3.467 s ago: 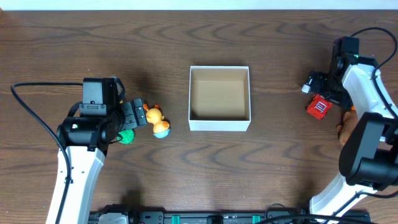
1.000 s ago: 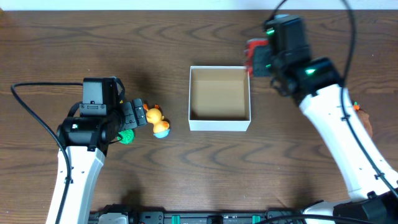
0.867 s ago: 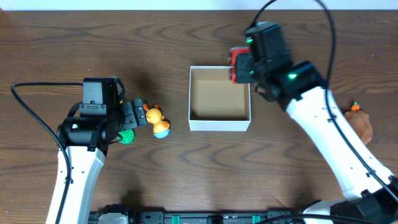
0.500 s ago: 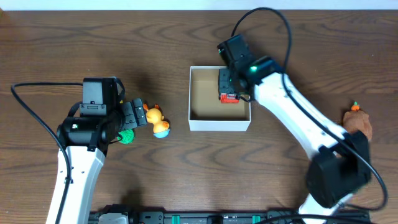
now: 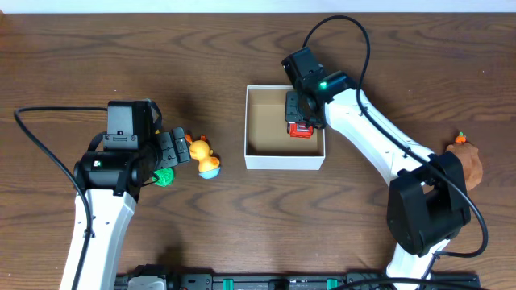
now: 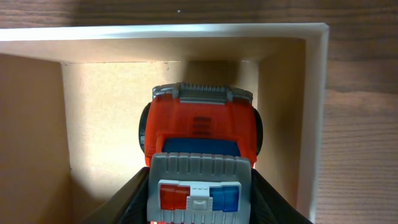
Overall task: Pack container
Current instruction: 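Lift the red truck and carry it over the white box, then lower the red truck into the box and open the right gripper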
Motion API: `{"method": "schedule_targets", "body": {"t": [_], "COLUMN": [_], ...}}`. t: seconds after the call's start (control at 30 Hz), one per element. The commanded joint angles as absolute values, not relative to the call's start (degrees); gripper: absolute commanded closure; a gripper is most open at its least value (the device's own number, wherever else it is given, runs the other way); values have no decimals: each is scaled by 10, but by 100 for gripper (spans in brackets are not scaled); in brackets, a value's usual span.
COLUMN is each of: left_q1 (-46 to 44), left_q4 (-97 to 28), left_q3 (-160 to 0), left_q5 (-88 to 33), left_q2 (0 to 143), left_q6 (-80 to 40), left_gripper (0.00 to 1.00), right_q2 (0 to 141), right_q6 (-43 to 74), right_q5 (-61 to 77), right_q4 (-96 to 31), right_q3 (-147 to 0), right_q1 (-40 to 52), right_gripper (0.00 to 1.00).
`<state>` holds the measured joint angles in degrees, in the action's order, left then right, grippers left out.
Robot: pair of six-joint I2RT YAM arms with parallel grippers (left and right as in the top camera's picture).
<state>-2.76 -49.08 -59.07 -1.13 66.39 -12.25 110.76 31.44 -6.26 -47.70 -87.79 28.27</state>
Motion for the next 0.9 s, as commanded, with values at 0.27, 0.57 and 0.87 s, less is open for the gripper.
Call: {"method": "schedule_targets", "body": {"t": [0.27, 0.57, 0.87], "left_q1": [-25, -25, -25], "left_q4": [-492, -492, -492], "left_q3": [-602, -602, -602], "left_q5": [-11, -11, -11], "left_q2": [665, 665, 665], "left_q6": [-128, -128, -128], "left_gripper": [2, 2, 2], "right_q2": [1110, 1110, 1110], "right_q6": [325, 325, 321], "right_q5": [-71, -71, -71], "right_q4": [-481, -486, -487], "right_q3": [-883, -883, -883], "right_q1": [281, 281, 281], "right_gripper": [99, 99, 99]}}
